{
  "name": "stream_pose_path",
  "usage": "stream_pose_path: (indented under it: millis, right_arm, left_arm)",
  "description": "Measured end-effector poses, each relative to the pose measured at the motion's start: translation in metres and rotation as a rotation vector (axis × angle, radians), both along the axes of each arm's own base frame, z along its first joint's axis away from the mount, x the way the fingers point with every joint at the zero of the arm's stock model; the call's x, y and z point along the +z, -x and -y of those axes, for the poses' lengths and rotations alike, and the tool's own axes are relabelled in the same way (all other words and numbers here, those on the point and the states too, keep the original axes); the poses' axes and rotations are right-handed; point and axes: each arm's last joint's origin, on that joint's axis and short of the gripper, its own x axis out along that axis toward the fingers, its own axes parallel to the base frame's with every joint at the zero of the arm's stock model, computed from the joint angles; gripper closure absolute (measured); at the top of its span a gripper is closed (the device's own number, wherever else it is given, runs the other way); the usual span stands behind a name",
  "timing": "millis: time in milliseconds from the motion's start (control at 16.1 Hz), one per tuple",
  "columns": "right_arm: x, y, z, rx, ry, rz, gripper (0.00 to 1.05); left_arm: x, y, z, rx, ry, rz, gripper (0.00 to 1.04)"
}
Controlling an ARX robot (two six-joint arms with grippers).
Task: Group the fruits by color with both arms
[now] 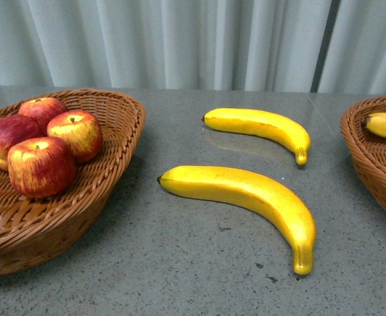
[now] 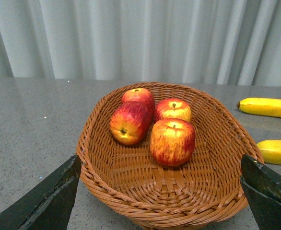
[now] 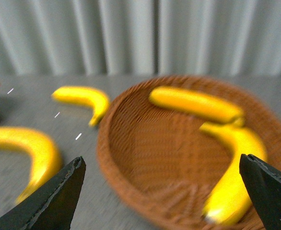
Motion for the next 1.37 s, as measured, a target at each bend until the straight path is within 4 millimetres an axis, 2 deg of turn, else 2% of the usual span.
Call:
stream_pose_path:
  millis: [62,187,312,374,498,623,748,997,1371]
  right_arm:
    - [0.001,-0.005,0.001,0.099,-0.067,-0.081,0.07]
    - [0.035,-0.036,-0.015,0.339,-0.130,-0.041,0.07]
    - [0.074,-0.084,-0.040,0.444,-0.118,0.052,0.07]
    - [0.083,-0.113,-0.061,0.503,-0.105,0.034,0.07]
    - [0.071,-0.167,-0.111,0.586,-0.048,-0.138,0.07]
    - [0.058,-0.206,-0.150,0.635,0.034,-0.245,0.07]
    - [0.045,-0.232,-0.164,0.664,0.122,-0.350,0.07]
    - [0.011,-0.247,-0.159,0.682,0.282,-0.557,0.07]
    - [-0.014,-0.253,-0.154,0.714,0.397,-0.683,0.07]
  left_arm:
    - [0.000,0.000,0.000,0.001,0.000,0.000,0.07]
    - [0.000,0.000,0.000,0.000,0.000,0.000,0.07]
    - [0.000,0.000,0.000,0.001,0.000,0.001,0.07]
    - [0.000,0.000,0.000,0.000,0.000,0.000,0.07]
    - [0.000,0.000,0.000,0.000,0.000,0.000,0.07]
    - [0.000,0.000,0.000,0.000,0.000,0.000,0.07]
    - [0.000,0.000,0.000,0.000,0.000,0.000,0.07]
    - [0.000,0.000,0.000,0.000,0.000,0.000,0.07]
    - [0.000,0.000,0.000,0.000,0.000,0.000,0.07]
